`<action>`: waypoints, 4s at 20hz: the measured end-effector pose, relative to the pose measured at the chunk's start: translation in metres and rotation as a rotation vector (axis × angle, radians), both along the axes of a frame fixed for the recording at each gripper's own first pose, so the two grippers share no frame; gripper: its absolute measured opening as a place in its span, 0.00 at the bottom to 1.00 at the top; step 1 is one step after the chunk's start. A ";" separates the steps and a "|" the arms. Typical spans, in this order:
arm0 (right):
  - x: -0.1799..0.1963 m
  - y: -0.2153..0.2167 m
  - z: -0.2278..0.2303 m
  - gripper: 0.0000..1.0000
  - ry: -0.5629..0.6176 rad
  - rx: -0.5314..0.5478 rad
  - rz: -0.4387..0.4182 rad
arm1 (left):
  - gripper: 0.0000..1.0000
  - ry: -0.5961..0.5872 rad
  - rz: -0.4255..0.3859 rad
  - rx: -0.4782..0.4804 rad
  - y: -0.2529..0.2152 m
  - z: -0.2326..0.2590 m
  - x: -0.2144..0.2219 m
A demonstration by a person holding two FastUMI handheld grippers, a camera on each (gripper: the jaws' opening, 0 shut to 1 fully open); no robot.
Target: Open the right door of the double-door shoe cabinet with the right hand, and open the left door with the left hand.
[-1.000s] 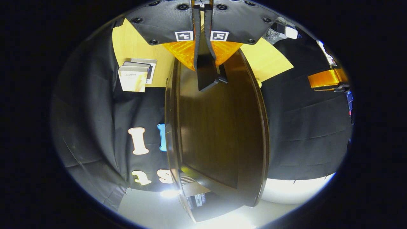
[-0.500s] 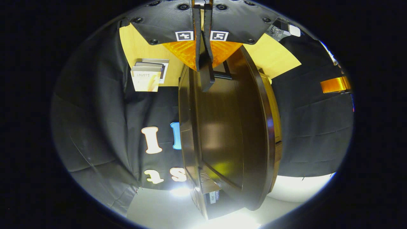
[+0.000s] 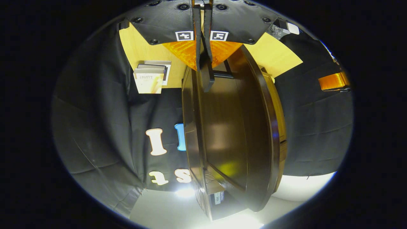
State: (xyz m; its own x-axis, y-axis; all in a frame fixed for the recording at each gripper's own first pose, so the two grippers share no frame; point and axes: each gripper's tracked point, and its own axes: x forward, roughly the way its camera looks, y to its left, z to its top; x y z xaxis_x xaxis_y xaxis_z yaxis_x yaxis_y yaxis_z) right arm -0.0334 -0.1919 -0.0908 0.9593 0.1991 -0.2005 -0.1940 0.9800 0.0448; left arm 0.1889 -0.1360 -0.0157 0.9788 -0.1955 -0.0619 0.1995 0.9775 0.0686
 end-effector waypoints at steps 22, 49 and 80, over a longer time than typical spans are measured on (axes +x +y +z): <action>-0.081 -0.008 -0.021 0.02 0.146 0.035 -0.343 | 0.96 0.043 -0.184 -0.053 0.064 0.006 0.068; 0.018 0.205 0.043 0.32 -0.109 -0.015 -0.034 | 0.95 -0.006 -0.050 -0.065 0.200 0.014 0.130; 0.092 0.152 0.006 0.93 -0.072 -0.074 -0.131 | 0.76 0.046 -0.100 0.039 0.053 -0.037 0.343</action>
